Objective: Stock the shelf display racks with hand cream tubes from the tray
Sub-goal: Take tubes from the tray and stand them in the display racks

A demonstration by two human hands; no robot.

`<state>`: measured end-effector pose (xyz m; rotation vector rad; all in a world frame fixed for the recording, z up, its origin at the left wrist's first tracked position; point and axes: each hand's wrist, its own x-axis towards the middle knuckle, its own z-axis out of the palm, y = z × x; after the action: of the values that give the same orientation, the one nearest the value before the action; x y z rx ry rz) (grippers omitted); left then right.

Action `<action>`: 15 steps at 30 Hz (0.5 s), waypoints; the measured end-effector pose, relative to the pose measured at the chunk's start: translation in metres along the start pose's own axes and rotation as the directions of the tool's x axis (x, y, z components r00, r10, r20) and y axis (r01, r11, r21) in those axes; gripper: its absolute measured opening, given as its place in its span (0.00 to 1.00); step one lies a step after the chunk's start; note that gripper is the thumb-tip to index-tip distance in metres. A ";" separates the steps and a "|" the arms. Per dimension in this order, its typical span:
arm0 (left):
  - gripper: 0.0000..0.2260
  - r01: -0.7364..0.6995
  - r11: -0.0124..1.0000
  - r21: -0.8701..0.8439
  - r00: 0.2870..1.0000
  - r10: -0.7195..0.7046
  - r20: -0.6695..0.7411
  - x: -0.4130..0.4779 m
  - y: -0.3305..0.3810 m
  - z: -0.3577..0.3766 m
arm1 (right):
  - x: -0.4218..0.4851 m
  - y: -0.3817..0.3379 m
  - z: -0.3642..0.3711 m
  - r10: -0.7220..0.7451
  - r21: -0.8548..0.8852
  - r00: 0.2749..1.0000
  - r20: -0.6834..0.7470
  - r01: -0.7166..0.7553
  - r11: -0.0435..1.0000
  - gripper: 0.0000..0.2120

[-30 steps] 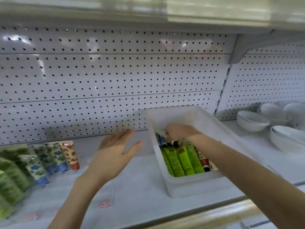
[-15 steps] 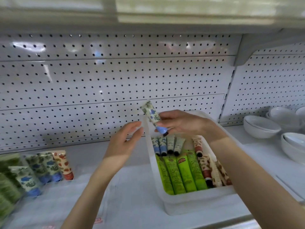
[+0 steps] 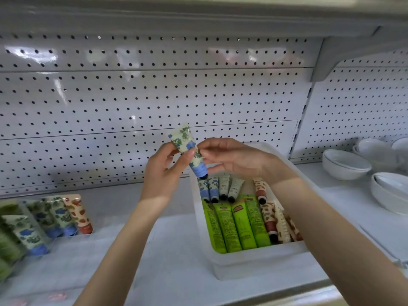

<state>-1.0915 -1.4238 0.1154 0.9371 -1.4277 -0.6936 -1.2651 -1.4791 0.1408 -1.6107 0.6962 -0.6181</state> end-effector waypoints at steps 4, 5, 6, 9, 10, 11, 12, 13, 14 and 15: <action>0.04 -0.004 0.995 -0.095 1.000 0.004 0.001 -0.001 0.000 0.000 | 0.002 0.013 -0.017 0.180 -0.172 0.955 -0.236 -0.224 0.959 0.21; 0.03 0.002 0.995 -0.097 1.000 -0.002 -0.002 -0.002 0.000 -0.001 | 0.003 0.020 -0.020 0.231 -0.312 0.918 -0.324 -0.334 0.889 0.20; 0.02 0.013 0.994 -0.105 1.000 -0.014 -0.005 -0.003 -0.001 0.000 | 0.004 0.027 -0.022 0.271 -0.466 0.875 -0.402 -0.450 0.762 0.20; 0.03 0.042 0.990 -0.132 0.999 -0.045 -0.018 -0.005 -0.003 0.002 | 0.006 0.050 -0.024 0.363 -0.670 0.783 -0.505 -0.621 0.407 0.14; 0.04 0.051 0.989 -0.137 0.998 -0.055 -0.024 -0.006 -0.004 0.003 | 0.007 0.054 -0.022 0.392 -0.668 0.757 -0.522 -0.649 0.364 0.13; 0.04 0.061 0.988 -0.143 0.997 -0.065 -0.029 -0.008 -0.004 0.003 | 0.010 0.060 -0.022 0.406 -0.666 0.739 -0.537 -0.667 0.333 0.16; 0.04 0.067 0.987 -0.147 0.997 -0.072 -0.034 -0.009 -0.004 0.004 | 0.013 0.065 -0.023 0.412 -0.665 0.728 -0.548 -0.678 0.314 0.18; 0.04 0.076 0.986 -0.150 0.996 -0.082 -0.034 -0.009 -0.005 0.003 | 0.016 0.070 -0.025 0.402 -0.665 0.725 -0.559 -0.682 0.304 0.19; 0.04 0.083 0.985 -0.150 0.996 -0.089 -0.031 -0.010 -0.006 0.003 | 0.018 0.073 -0.026 0.398 -0.663 0.724 -0.563 -0.684 0.304 0.20; 0.03 0.089 0.985 -0.145 0.995 -0.094 -0.027 -0.011 -0.007 0.003 | 0.019 0.076 -0.027 0.409 -0.662 0.720 -0.561 -0.687 0.301 0.20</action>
<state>-1.0938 -1.4183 0.1040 0.9018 -1.2934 -0.8338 -1.2799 -1.5191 0.0697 -1.9551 1.9457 0.1078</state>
